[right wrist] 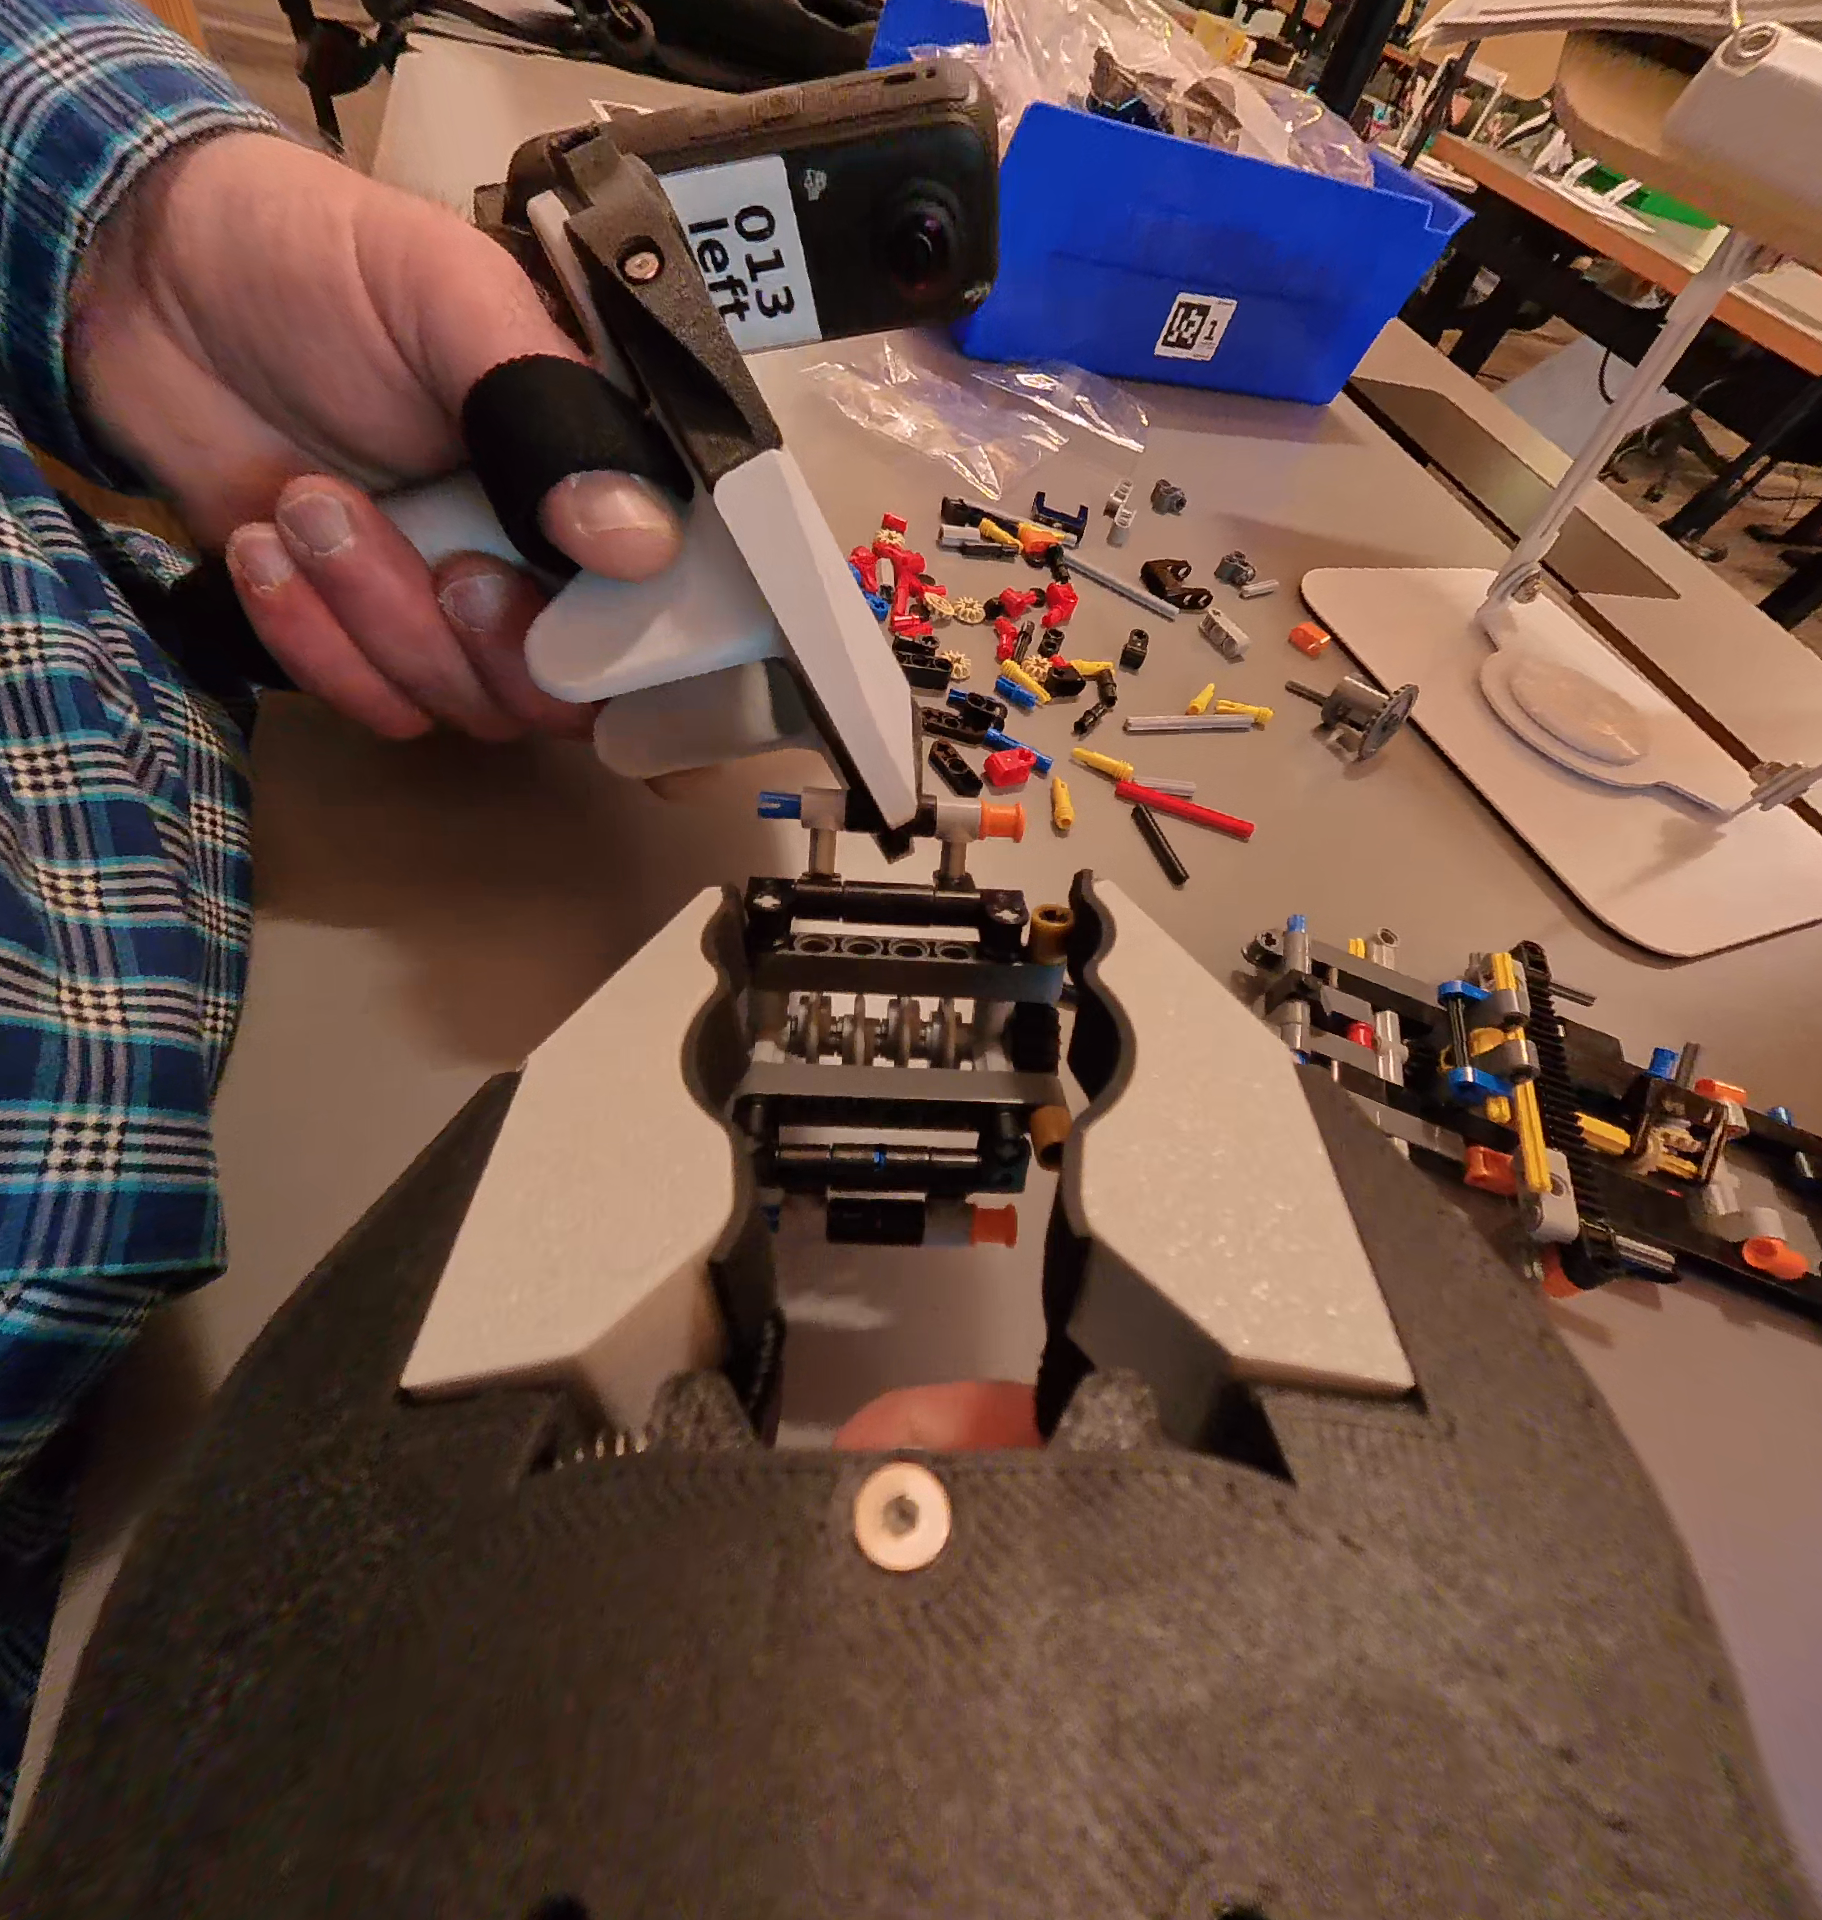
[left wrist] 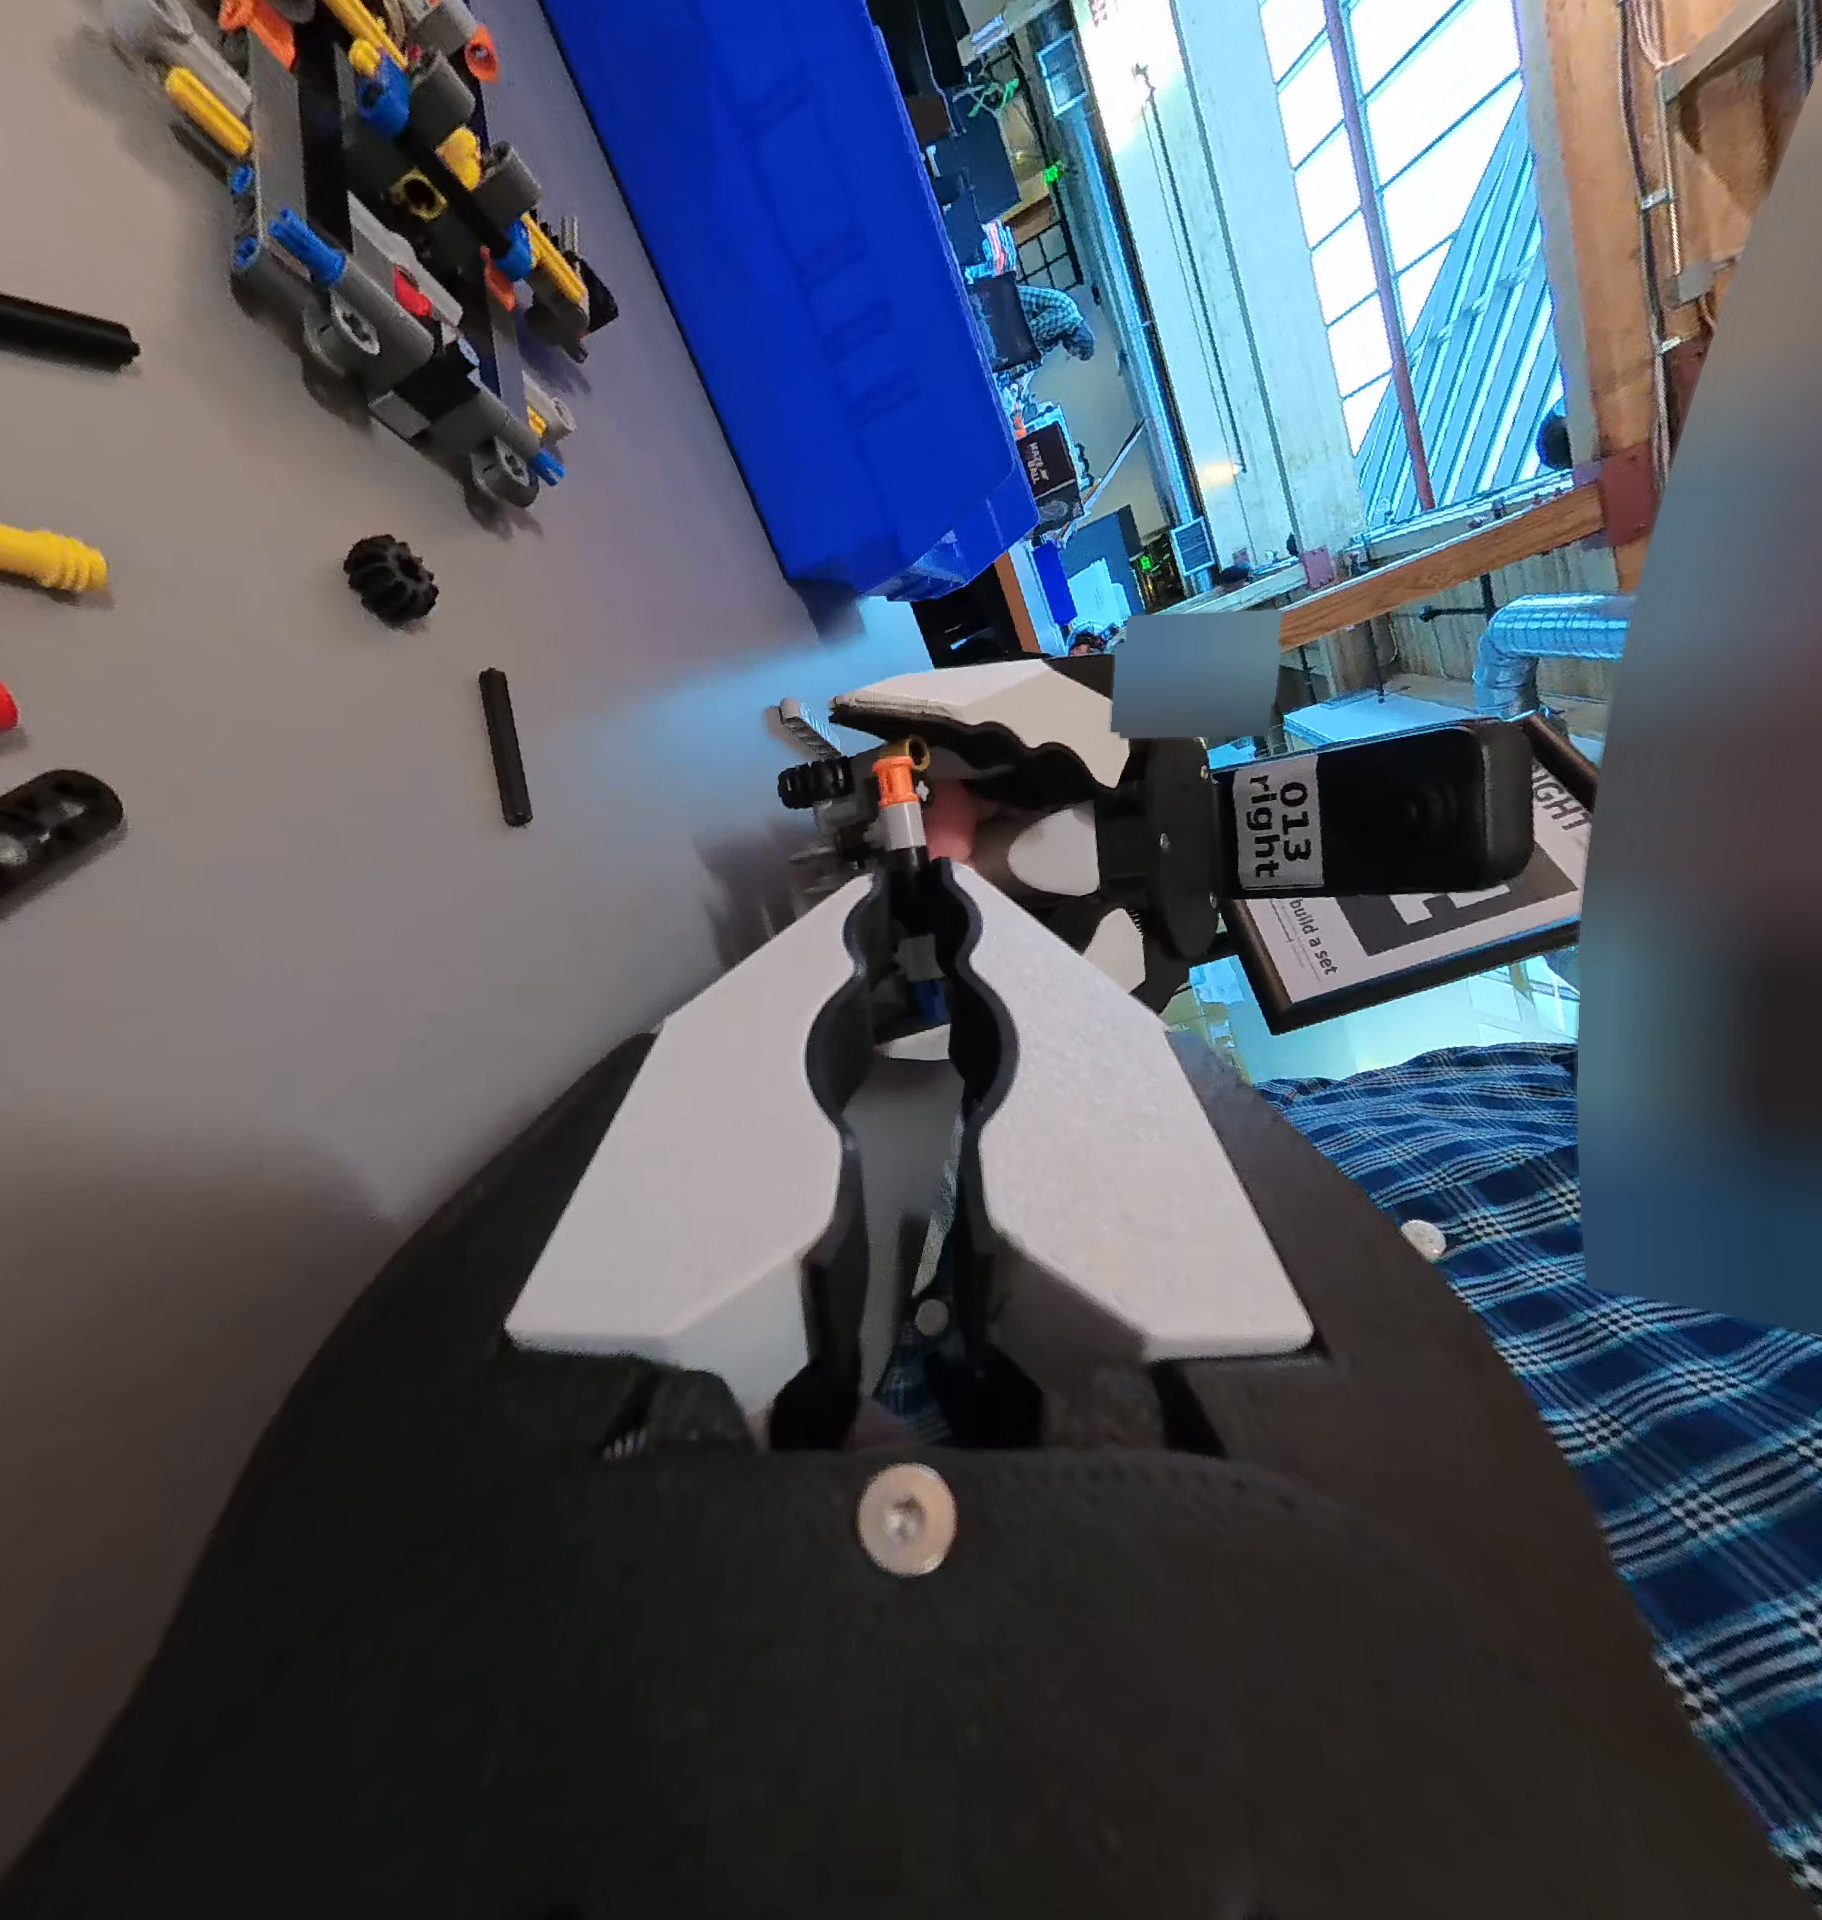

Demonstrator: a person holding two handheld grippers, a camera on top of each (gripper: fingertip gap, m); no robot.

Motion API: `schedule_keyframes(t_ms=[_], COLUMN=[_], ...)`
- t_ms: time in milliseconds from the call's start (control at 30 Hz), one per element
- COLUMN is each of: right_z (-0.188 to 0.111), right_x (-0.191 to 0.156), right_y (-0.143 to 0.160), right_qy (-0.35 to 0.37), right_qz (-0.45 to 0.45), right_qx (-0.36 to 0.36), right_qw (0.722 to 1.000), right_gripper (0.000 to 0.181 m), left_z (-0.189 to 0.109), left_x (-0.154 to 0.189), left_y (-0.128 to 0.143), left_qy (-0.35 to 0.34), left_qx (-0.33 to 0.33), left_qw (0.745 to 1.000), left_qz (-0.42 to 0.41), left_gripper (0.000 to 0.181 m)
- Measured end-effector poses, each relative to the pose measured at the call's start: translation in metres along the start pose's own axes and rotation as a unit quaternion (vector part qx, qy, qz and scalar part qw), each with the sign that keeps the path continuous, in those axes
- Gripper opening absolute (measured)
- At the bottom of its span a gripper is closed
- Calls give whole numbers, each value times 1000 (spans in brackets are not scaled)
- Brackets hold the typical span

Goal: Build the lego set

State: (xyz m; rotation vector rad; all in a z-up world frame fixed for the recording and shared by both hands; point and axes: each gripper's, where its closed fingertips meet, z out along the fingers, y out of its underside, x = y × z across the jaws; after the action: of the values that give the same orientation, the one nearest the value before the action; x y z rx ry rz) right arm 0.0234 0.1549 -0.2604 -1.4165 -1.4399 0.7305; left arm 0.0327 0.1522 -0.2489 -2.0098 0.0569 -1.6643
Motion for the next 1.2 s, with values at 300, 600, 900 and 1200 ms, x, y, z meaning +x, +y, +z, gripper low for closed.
schedule_keyframes(t_ms=[300, 600, 900, 1200], right_z=[-2, -2, -4, -8], right_x=[1, 4, 5, 4], right_y=[-4, -4, -8, -15], right_qy=[1, 12, 15, 7], right_qz=[6, 4, 8, 8], right_qx=[12, 12, 25, 48], right_qw=[1000, 1000, 1000, 999], right_gripper=[59, 59, 59, 59], left_z=[1, 4, 4, 3], left_x=[4, 3, 6, 13], left_y=[-1, -2, -4, -3], left_qy=[-29, -75, -35, 39], left_qx=[-12, -1, 7, -7], left_qw=[997, 988, 995, 999], left_qz=[76, 137, 96, 15], left_gripper=[5, 5, 5, 5])
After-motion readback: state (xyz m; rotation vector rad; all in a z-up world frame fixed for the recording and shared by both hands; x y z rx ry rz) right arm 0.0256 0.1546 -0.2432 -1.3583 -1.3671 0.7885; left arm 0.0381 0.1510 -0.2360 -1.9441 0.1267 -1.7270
